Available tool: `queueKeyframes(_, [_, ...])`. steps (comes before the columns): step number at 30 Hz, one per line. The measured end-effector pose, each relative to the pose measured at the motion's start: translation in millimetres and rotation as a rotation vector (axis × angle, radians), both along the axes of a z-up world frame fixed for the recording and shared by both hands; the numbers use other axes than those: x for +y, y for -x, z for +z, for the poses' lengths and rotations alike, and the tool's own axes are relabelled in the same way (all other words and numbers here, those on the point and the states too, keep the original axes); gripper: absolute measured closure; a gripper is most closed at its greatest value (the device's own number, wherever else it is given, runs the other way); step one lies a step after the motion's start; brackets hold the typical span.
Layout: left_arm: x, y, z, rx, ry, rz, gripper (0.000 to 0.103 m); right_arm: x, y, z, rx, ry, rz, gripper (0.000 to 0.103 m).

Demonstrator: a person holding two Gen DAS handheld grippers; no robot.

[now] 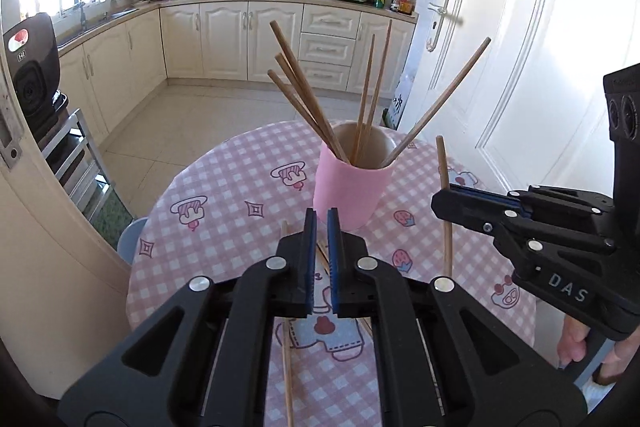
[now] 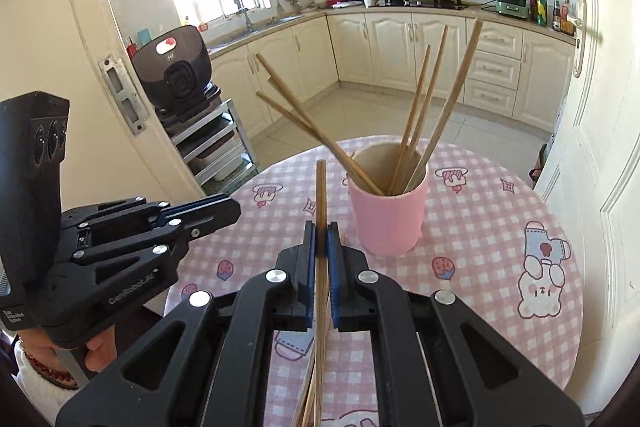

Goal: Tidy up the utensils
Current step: 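Raise the left tool's chopstick over the pink cup while the right tool carries its own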

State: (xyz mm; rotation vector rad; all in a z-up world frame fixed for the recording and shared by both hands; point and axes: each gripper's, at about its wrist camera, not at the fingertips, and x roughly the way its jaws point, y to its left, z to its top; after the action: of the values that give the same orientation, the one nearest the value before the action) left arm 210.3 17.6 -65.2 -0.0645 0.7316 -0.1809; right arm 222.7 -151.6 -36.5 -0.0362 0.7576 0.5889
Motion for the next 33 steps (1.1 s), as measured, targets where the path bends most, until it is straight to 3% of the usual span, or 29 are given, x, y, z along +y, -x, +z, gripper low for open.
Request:
queueKeyframes(4, [2,-5,-12,0.049,0.031,0.007,0.096,12,1,-10,0.044,0.045,0.012,0.099])
queueKeyframes(8, [4,-18,-30,0.115,-0.002,0.025,0.095,19,-6,-28,0.089,0.074,0.009,0.099])
queueKeyframes(11, [8,-28,-48,0.155,-0.001,0.043,0.068,23,-15,-43,0.123,0.090,0.007,0.099])
queueKeyframes(12, [9,-30,-53,0.160,-0.002,0.049,0.051,25,-17,-47,0.132,0.095,0.006,0.099])
queueKeyframes(13, [10,-34,-60,0.161,-0.008,0.054,0.051,26,-21,-52,0.144,0.099,0.007,0.099])
queueKeyframes(21, [12,-68,-108,0.288,-0.042,0.067,0.051,34,-42,-85,0.217,0.126,0.009,0.099])
queueKeyframes(24, [9,-78,-123,0.331,-0.059,0.066,0.068,35,-47,-94,0.236,0.130,0.012,0.099])
queueKeyframes(29, [4,-84,-133,0.337,-0.097,0.063,0.072,39,-53,-101,0.251,0.134,0.018,0.099])
queueKeyframes(30, [2,-84,-133,0.333,-0.112,0.059,0.085,39,-54,-102,0.253,0.134,0.018,0.099])
queueKeyframes(31, [0,-85,-133,0.326,-0.123,0.049,0.092,39,-54,-102,0.252,0.133,0.017,0.099])
queueKeyframes(33, [-1,-84,-132,0.323,-0.115,0.035,0.097,38,-54,-100,0.250,0.128,0.017,0.099])
